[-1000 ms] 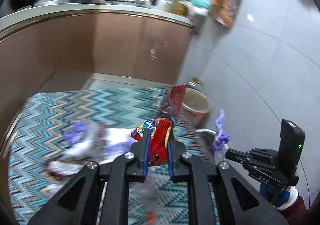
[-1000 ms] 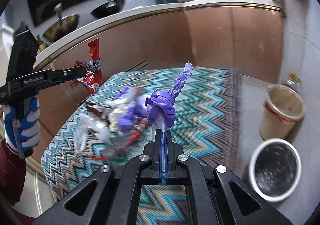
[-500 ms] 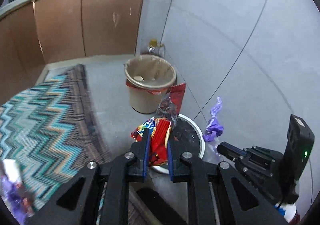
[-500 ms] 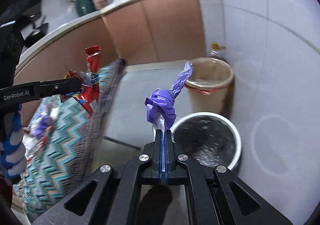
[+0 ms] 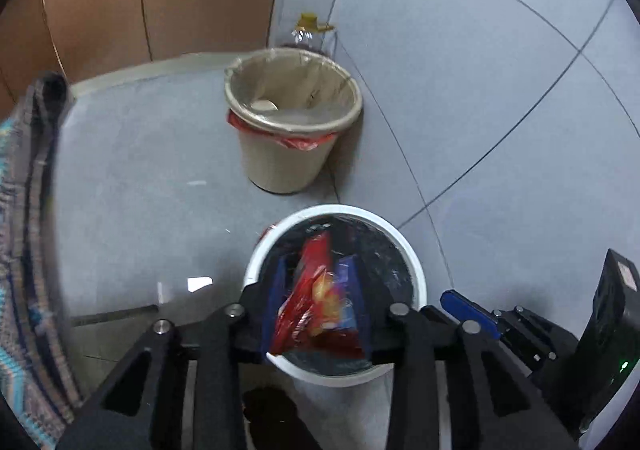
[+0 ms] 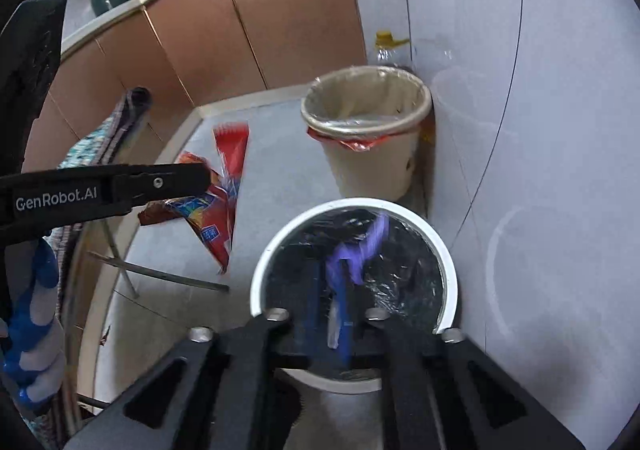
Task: Collect trash
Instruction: 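Carry the red wrapper and purple bag to the black-lined bin and release both, then move both tools back over the trash pile on the rug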
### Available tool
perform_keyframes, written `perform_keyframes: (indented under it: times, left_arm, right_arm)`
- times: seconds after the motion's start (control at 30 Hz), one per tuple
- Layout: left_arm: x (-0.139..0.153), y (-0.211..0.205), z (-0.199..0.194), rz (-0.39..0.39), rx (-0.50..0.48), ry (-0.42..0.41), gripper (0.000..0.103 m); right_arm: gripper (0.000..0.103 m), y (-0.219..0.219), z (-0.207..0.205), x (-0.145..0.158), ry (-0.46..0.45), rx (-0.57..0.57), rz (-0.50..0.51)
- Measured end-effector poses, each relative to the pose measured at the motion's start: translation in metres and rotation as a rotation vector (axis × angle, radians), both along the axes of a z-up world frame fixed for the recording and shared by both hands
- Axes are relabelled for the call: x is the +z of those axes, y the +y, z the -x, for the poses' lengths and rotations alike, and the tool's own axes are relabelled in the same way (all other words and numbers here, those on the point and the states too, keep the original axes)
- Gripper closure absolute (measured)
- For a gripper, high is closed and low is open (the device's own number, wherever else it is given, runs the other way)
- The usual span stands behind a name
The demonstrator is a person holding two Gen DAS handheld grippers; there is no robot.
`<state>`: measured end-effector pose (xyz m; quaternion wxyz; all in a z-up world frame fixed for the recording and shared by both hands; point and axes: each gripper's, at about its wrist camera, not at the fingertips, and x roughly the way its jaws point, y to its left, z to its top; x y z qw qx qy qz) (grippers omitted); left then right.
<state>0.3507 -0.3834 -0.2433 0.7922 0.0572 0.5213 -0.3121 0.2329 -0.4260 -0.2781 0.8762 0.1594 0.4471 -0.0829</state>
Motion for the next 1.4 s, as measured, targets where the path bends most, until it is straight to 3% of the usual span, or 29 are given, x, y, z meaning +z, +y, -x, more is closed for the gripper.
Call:
perform_keyframes:
  times: [0.23,0.4,0.57,0.67,0.77,1.03,1.23,1.4]
  left_arm:
    - [0.004,0.002,0.003,0.031,-0.012,-0.017,0.071]
    - [0.048,0.030,0.024,0.088,0.006,-0.104,0.071]
    - [0.097,0.069,0.048,0.152,0.033,-0.190,0.071]
    - [0.127,0.102,0.069,0.176,0.048,-0.248,0.071]
    - [0.150,0.133,0.086,0.205,0.075,-0.292,0.062]
    - [0.200,0.236,0.131,0.263,0.146,-0.411,0.061]
    - [0.219,0.318,0.156,0.258,0.209,-0.477,0.059]
    - [0.219,0.394,0.164,0.255,0.308,-0.503,0.057]
  right_arm:
    - [0.078,-0.002,0.014,0.001,0.004,-0.028,0.010]
    - [0.073,0.006,0.026,0.028,-0.061,-0.045,0.005]
    - [0.069,0.028,0.045,0.073,-0.156,-0.043,0.021]
    - [0.067,0.048,0.061,0.105,-0.212,-0.031,0.041]
    - [0.065,0.067,0.076,0.133,-0.261,-0.016,0.053]
    - [0.061,0.133,0.110,0.208,-0.391,0.073,0.073]
    - [0.060,0.186,0.131,0.249,-0.455,0.156,0.097]
    - [0.060,0.221,0.135,0.263,-0.476,0.217,0.096]
